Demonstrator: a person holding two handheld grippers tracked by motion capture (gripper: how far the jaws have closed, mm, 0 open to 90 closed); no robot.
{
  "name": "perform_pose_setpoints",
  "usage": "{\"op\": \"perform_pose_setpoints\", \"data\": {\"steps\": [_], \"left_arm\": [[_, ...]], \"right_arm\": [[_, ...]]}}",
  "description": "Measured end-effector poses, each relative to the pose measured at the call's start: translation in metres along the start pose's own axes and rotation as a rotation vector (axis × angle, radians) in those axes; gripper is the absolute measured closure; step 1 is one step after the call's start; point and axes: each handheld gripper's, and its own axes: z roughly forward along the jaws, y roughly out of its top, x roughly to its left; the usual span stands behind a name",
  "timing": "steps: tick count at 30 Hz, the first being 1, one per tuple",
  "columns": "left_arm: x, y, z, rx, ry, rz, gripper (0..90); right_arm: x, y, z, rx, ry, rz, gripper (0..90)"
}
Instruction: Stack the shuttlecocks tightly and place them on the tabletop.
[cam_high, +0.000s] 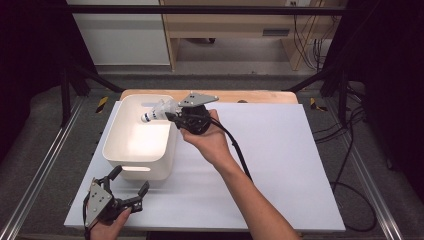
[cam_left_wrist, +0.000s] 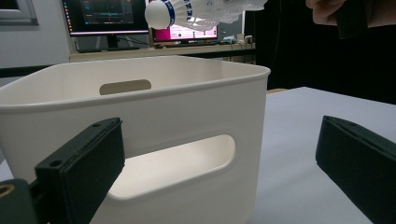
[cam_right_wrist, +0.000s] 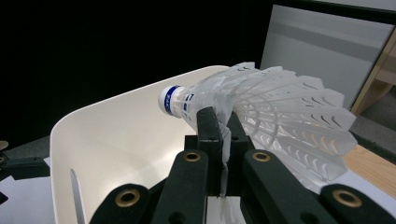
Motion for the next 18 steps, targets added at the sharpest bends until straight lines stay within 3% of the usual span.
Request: {"op": "perform_pose_setpoints", "data": {"steps": [18], "left_arm": [[0.000,-0.001,0.001,0.010,-0.006,-0.001,1.3]], "right_arm": [[0.008,-0.002,0.018,0.029,0.021,-0.024,89.8]]}}
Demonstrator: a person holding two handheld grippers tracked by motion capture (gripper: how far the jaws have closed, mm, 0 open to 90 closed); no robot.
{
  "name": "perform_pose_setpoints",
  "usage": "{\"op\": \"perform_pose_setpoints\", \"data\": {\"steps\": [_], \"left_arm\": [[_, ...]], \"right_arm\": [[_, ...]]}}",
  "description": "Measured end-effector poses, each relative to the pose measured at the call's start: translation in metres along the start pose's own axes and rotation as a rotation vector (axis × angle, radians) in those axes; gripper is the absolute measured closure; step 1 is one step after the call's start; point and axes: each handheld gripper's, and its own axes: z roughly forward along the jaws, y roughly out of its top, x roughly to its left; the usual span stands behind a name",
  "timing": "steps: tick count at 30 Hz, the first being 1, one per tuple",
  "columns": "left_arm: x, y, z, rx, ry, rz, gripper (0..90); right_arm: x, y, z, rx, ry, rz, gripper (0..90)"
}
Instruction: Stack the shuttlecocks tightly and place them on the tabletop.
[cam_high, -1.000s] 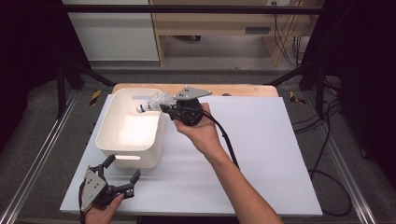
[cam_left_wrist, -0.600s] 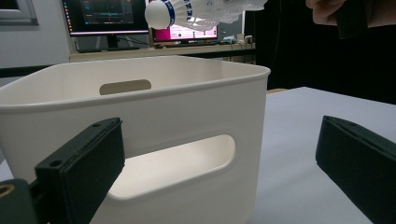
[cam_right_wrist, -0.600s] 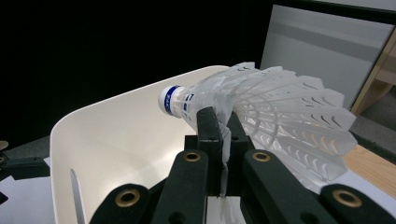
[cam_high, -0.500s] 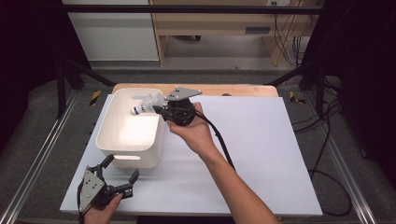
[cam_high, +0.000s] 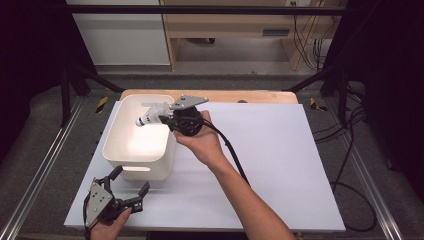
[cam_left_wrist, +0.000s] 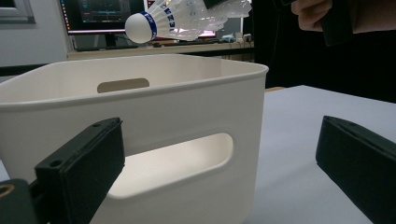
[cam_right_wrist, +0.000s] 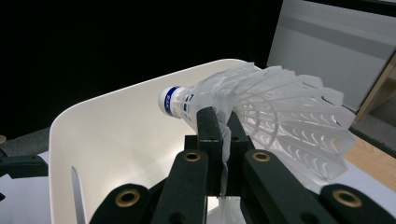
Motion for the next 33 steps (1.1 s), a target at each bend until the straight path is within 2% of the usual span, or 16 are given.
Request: {"op": "perform_pose_setpoints", "data": {"steps": [10,23,33], "left_arm": [[0.001,0.000,0.000,-0.003,0.002,-0.005,1.3],[0.001,0.000,-0.001,-0.006,0.003,-0.010,1.2],[0.001,0.000,0.000,-0.006,0.004,-0.012,1.3]], "right_arm": [[0.002,-0.003,0.007,0.017,0.002,-0.010,89.7],[0.005,-0.006,0.024,0.033,0.021,-0.024,89.7],[0.001,-0.009,0.032,0.050,0.016,-0.030,89.7]]}}
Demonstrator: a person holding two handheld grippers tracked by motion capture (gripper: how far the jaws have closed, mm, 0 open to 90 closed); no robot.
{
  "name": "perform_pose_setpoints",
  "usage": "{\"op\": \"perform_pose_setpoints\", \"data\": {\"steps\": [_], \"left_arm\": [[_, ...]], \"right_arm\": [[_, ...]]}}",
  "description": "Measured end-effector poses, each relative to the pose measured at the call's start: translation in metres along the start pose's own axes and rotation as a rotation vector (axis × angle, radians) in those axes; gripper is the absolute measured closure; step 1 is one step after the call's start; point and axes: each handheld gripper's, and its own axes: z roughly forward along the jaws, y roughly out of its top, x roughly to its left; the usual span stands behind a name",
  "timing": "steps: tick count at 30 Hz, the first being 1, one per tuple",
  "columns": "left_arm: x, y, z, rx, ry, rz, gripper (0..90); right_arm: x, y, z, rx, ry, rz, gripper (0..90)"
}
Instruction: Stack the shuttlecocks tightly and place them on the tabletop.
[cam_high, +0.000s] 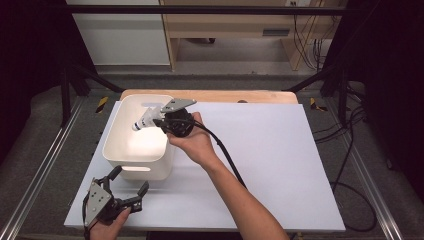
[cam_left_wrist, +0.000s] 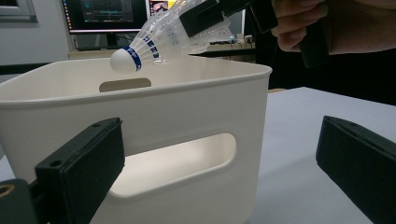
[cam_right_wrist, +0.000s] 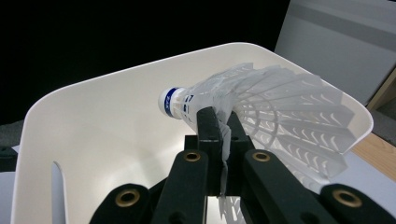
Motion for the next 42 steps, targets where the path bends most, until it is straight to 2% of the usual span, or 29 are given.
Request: {"op": "perform_pose_setpoints", "data": {"steps": [8,42], "left_arm": [[0.000,0.000,0.000,0.000,0.001,-0.002,1.1],[0.001,0.000,-0.001,0.003,0.001,0.001,1.1]], "right_arm": [[-0.003,-0.001,0.004,0.007,0.001,-0.002,89.7],[0.006,-0.008,0.019,0.016,0.027,-0.018,89.7]]}}
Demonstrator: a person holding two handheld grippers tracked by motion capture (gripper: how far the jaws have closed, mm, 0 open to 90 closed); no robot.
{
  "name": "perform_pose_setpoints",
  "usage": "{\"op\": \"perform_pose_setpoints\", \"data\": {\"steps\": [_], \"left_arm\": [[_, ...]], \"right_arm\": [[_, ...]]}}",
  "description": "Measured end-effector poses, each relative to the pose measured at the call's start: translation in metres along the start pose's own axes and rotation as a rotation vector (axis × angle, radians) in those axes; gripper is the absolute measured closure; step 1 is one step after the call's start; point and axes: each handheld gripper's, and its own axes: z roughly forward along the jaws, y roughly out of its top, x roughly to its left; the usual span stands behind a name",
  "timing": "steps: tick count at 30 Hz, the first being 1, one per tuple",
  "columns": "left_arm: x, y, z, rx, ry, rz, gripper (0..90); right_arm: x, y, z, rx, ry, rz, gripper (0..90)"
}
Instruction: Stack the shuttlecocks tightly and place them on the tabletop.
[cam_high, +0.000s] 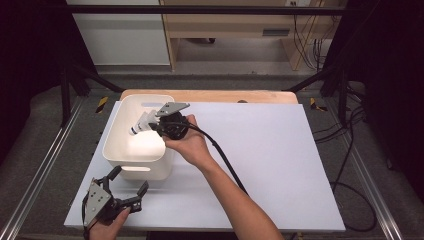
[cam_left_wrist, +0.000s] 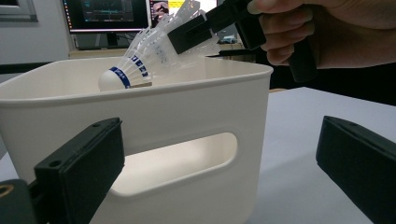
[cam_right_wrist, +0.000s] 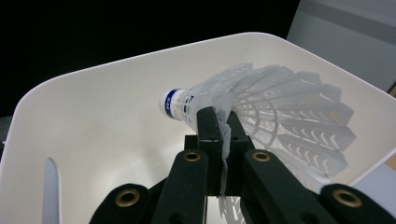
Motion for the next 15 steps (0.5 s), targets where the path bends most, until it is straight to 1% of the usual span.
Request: {"op": "perform_pose_setpoints", "data": {"steps": [7,15], "left_arm": [[-0.0002,0.0001,-0.0001,0.000,0.000,0.000,1.1],[-0.0005,0.0001,0.0002,0.000,-0.002,0.000,1.1]], "right_arm": [[0.0033,-0.0011,0.0036,0.010,0.006,-0.005,89.7],[0.0046,-0.0008,0.0053,0.009,0.014,-0.006,89.7]]}}
